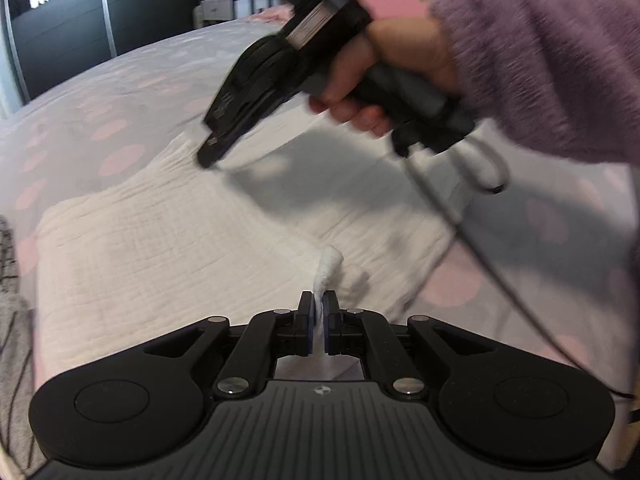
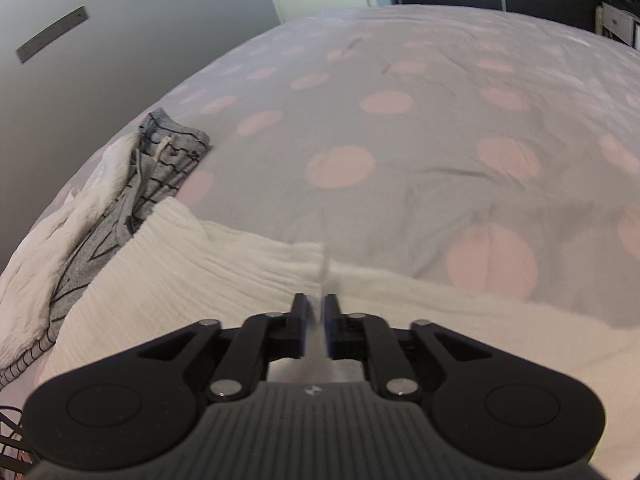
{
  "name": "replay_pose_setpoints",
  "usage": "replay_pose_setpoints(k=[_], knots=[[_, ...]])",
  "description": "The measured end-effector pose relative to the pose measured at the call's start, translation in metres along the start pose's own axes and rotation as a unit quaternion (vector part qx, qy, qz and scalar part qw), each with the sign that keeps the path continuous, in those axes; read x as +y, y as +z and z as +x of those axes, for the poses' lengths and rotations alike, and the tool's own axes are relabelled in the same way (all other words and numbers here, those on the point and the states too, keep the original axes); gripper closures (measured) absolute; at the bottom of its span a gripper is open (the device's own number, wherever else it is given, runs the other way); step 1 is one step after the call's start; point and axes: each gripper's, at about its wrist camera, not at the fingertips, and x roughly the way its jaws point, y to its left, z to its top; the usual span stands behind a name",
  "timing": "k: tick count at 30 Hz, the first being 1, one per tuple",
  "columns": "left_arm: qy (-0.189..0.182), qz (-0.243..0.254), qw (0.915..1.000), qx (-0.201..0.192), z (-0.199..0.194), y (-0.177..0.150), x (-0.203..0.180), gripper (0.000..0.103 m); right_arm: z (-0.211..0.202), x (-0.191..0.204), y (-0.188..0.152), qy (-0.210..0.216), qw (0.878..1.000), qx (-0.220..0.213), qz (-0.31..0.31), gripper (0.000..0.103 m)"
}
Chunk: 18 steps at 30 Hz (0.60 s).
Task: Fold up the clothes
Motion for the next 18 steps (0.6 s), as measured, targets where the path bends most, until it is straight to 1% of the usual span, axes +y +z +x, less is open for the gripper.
replay_pose_setpoints(k=[1, 2, 3, 4, 5, 7, 9, 12, 16, 18], knots=[[-0.006, -0.002, 1.0000, -0.002, -0.003, 0.000, 0.001, 0.093, -0.005, -0.002, -0.002, -0.002, 1.000, -0.003, 0.004, 0.072], [-0.013, -0.006, 0.9999, -0.007, -0.006, 0.000, 0.003, 0.088, -0.012, -0.004, -0.004, 0.003, 1.000, -0.003, 0.012, 0.064], [-0.020, -0.009, 0.9997, -0.012, -0.010, -0.001, 0.004, 0.078, -0.019, -0.006, -0.006, 0.008, 1.000, -0.003, 0.020, 0.061], [-0.026, -0.012, 0.9994, -0.018, -0.014, -0.001, 0.006, 0.070, -0.026, -0.008, -0.009, 0.014, 0.999, -0.001, 0.029, 0.059], [-0.027, -0.011, 0.9994, -0.019, -0.016, 0.001, 0.006, 0.067, -0.031, -0.009, -0.013, 0.022, 0.999, 0.006, 0.041, 0.059], [-0.026, -0.005, 0.9994, -0.021, -0.019, 0.004, 0.006, 0.066, -0.038, -0.009, -0.023, 0.040, 0.996, 0.028, 0.070, 0.059], [-0.011, -0.010, 0.9997, -0.019, -0.022, 0.007, 0.010, 0.066, -0.039, -0.007, -0.035, 0.056, 0.992, 0.058, 0.101, 0.059], [0.015, -0.023, 0.9994, -0.020, -0.028, 0.011, 0.019, 0.066, -0.031, -0.002, -0.054, 0.062, 0.983, 0.097, 0.144, 0.059], [0.052, -0.043, 0.9973, -0.027, -0.039, 0.014, 0.030, 0.066, -0.022, 0.011, -0.060, 0.064, 0.978, 0.108, 0.164, 0.061], [0.071, -0.053, 0.9956, -0.031, -0.045, 0.016, 0.036, 0.066, -0.018, 0.017, -0.060, 0.067, 0.976, 0.113, 0.174, 0.079]])
